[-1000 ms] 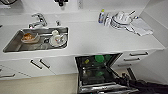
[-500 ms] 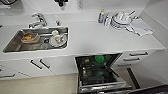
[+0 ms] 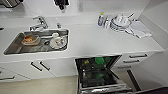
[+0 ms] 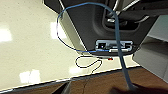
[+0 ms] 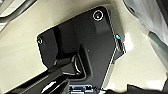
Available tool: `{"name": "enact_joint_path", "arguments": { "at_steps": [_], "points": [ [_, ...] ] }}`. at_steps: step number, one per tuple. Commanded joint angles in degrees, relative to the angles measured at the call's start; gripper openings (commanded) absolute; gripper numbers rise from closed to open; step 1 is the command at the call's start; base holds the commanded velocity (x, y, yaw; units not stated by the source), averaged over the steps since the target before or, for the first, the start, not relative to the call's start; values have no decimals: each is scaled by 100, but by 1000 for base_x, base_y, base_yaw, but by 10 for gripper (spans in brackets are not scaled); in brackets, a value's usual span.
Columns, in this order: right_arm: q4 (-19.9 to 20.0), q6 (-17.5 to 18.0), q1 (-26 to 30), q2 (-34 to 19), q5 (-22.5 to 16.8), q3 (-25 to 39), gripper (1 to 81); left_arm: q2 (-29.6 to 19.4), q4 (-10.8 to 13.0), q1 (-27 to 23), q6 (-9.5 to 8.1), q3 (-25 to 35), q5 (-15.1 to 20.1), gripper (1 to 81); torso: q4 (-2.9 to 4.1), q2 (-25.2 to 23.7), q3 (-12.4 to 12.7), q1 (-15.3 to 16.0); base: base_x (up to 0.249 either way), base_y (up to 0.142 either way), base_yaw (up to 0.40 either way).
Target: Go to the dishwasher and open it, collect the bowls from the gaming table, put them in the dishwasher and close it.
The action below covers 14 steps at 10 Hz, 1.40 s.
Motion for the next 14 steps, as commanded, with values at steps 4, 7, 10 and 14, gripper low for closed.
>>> {"name": "enact_joint_path", "arguments": {
  "at_steps": [4,7,10,14],
  "points": [
    [-554,-210,-998,464,63,-861,811,-241,0,200,47,-21,-120,811,0,-1172,0,743,0,0,0],
    [-669,-307,-1473,878,267,-1495,811,-330,-18,200,-14,-21,-344,811,0,-1821,4,1146,0,0,0],
    [-809,-307,-1746,1300,338,-1987,811,-251,-18,209,-23,-12,-344,811,0,-2476,6,1550,0,0,0],
    [-959,-307,-1782,1923,346,-2480,811,-207,26,235,-15,-21,-335,811,0,-3329,11,2081,0,0,0]
  ]
}}
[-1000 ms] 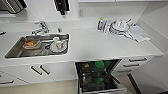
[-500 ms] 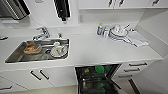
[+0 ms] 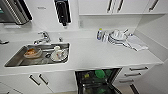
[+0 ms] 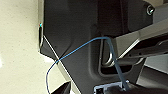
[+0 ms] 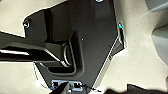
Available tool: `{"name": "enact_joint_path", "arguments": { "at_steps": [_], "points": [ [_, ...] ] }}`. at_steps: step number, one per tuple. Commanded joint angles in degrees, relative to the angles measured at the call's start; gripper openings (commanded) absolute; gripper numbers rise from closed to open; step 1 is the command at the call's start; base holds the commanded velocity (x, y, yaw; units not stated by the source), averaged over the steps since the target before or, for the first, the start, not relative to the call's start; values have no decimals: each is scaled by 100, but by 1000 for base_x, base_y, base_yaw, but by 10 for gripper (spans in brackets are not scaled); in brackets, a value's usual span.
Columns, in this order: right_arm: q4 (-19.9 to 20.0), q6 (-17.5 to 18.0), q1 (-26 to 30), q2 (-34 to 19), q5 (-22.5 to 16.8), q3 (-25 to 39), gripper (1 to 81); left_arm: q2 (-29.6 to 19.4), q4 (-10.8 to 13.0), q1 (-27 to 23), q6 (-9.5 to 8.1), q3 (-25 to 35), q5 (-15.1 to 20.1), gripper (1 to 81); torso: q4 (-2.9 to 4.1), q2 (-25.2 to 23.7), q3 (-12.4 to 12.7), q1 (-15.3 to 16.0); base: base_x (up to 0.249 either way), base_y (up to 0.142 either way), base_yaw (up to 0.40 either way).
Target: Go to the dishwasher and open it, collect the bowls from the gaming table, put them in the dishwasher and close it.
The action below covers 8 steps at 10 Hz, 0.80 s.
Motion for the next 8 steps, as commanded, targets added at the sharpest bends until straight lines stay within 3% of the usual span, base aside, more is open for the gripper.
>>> {"name": "enact_joint_path", "arguments": {
  "at_steps": [1,2,3,6,8],
  "points": [
    [-209,-22,172,246,-311,-153,811,-46,52,91,10,-45,222,811,0,-564,0,365,0,0,0],
    [-209,-13,269,413,-337,-205,811,-46,61,100,10,-45,214,811,0,-781,0,499,0,0,0],
    [-209,-13,427,624,-381,-284,811,-28,69,100,10,-45,222,811,0,-422,2,262,0,0,0],
    [-166,-4,919,1284,-408,-680,811,-20,87,178,62,-45,222,811,0,-802,4,503,0,0,0],
    [-104,92,1367,1162,-346,-278,811,-11,96,187,72,-45,222,811,0,-835,6,527,0,0,0]
  ]
}}
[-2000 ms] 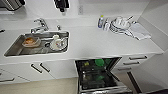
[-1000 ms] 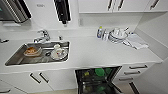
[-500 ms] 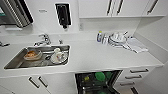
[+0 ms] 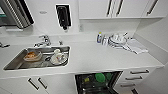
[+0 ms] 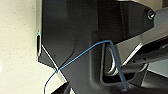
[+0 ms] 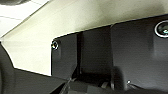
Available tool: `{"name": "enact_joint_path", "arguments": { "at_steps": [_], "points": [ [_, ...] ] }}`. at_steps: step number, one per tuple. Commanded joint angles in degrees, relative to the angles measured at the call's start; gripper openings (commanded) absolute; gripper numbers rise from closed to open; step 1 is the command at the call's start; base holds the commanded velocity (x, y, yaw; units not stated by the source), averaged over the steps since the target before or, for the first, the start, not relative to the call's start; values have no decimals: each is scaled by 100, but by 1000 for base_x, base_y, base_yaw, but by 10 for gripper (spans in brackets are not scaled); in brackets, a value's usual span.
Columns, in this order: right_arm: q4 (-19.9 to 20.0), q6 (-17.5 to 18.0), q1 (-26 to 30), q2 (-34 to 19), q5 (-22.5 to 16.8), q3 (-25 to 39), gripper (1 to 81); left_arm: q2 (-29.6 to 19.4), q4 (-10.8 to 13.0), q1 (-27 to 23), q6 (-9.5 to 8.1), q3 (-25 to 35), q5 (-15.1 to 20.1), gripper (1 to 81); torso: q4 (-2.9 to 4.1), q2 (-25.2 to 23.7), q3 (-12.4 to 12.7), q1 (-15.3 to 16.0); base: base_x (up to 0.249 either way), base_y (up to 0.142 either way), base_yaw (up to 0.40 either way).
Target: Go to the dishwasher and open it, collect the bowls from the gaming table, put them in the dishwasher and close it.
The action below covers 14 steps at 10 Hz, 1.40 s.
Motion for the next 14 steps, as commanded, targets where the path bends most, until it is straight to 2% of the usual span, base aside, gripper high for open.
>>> {"name": "enact_joint_path", "arguments": {
  "at_steps": [1,3,5,7,9,11,12,14],
  "points": [
    [65,304,840,-478,-185,614,811,-44,73,0,47,-43,201,811,0,0,0,0,0,0,0],
    [47,569,1201,-628,-150,766,811,-35,73,17,47,-43,201,811,0,-2,0,0,0,0,0],
    [56,605,1394,-567,87,661,811,-53,73,61,47,-43,201,811,0,-2,0,0,0,0,0],
    [126,789,1561,-444,508,432,811,-61,73,105,56,-43,201,811,0,-2,0,2,0,0,0],
    [126,965,1737,-408,606,405,811,-61,81,114,56,-43,201,811,0,-2,0,2,0,0,0],
    [134,1395,1930,-505,949,396,811,-26,143,114,56,-43,210,811,0,-2,0,4,0,0,0],
    [135,1466,2053,-540,1011,449,811,-9,143,114,56,-43,236,811,0,-2,0,4,0,0,0],
    [118,1843,2430,-891,1327,896,811,9,143,122,56,-43,263,811,0,-2,0,4,0,0,0]
  ]
}}
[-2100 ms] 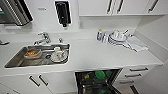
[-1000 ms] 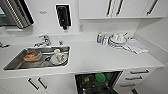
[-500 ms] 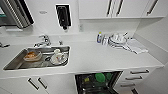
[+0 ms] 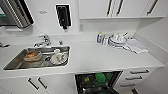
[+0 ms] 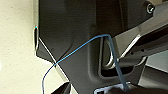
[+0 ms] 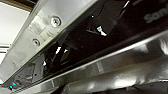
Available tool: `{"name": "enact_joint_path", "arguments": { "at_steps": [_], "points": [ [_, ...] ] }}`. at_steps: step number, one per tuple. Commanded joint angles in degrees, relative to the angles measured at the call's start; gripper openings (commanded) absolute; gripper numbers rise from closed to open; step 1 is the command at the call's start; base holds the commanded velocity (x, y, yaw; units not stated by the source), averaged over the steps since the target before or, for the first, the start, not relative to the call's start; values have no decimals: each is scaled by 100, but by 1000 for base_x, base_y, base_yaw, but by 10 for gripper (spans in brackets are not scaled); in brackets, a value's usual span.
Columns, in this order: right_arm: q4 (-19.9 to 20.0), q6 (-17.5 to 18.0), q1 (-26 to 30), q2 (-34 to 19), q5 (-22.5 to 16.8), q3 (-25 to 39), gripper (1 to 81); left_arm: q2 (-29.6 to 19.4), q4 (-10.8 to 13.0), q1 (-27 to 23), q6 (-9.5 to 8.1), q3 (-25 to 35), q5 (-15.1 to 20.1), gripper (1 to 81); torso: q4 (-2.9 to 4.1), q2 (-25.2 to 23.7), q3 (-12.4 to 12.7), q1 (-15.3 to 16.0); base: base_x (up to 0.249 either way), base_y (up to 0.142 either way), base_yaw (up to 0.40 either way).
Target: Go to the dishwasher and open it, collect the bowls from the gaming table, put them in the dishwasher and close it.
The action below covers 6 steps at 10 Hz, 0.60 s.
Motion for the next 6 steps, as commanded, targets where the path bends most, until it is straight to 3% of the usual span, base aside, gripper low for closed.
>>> {"name": "enact_joint_path", "arguments": {
  "at_steps": [1,4,6],
  "points": [
    [36,406,1209,-705,762,843,811,-41,109,22,15,-43,236,811,0,0,0,0,0,0,0],
    [2,538,1360,-1224,1061,1538,811,3,109,30,15,-43,245,811,0,0,0,0,0,0,0],
    [-104,529,1088,-1216,1069,1513,811,30,109,31,15,-43,245,811,0,0,0,2,0,0,0]
  ]
}}
